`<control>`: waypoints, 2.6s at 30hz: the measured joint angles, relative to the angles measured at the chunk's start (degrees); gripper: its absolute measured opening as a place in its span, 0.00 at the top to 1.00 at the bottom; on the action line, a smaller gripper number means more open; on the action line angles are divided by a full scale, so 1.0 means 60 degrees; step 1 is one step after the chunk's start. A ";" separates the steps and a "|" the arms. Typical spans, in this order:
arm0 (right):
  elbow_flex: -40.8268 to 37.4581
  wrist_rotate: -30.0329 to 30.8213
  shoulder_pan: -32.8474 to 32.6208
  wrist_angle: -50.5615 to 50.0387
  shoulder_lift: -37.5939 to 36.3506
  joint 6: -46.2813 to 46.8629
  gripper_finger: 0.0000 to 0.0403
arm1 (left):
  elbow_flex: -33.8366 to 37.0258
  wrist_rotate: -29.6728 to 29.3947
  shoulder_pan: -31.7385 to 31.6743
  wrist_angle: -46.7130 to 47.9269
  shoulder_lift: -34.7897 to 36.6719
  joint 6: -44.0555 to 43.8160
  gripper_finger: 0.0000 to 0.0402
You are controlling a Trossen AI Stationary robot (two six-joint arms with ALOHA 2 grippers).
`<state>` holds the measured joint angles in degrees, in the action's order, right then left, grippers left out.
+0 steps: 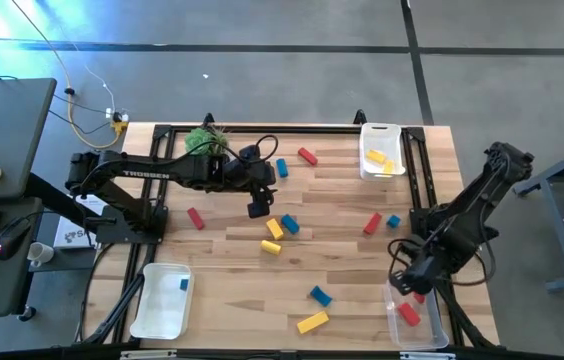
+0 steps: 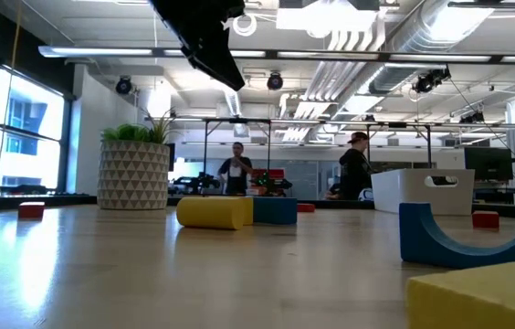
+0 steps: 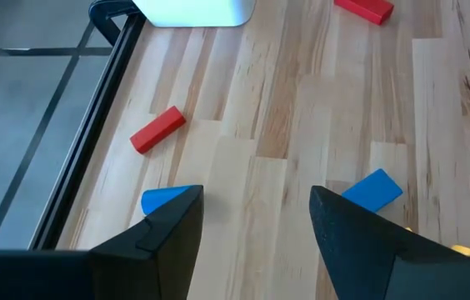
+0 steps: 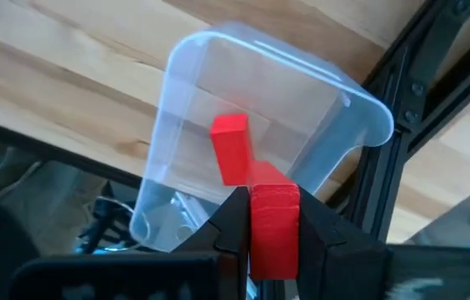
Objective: Sort & place blocks by color
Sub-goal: Put the red block into the transparent bin, then put the yellow block into the top white bin
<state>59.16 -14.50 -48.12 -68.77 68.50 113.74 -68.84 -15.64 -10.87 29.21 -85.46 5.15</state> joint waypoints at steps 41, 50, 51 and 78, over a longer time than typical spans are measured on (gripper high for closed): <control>0.0004 -0.0886 0.1090 0.1273 0.0867 -0.0266 0.60 | 0.0004 0.4069 0.0022 0.0237 -0.0347 0.4920 0.48; 0.0551 -0.0277 0.1508 0.1257 0.0687 -0.0715 0.60 | 0.0004 0.4022 0.0241 0.0412 -0.1445 0.5708 0.48; 0.0681 -0.0089 0.1539 0.1142 0.0687 -0.0769 0.60 | 0.0004 0.4018 0.0279 0.0415 -0.1546 0.5758 0.48; 0.1515 0.1737 0.2357 -0.0017 0.0691 -0.1863 0.60 | -0.1086 0.3311 0.0601 0.1791 -0.3924 0.6776 0.48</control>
<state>68.25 -4.08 -33.98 -68.87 72.64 102.56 -75.35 4.23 -7.27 39.96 -109.00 45.80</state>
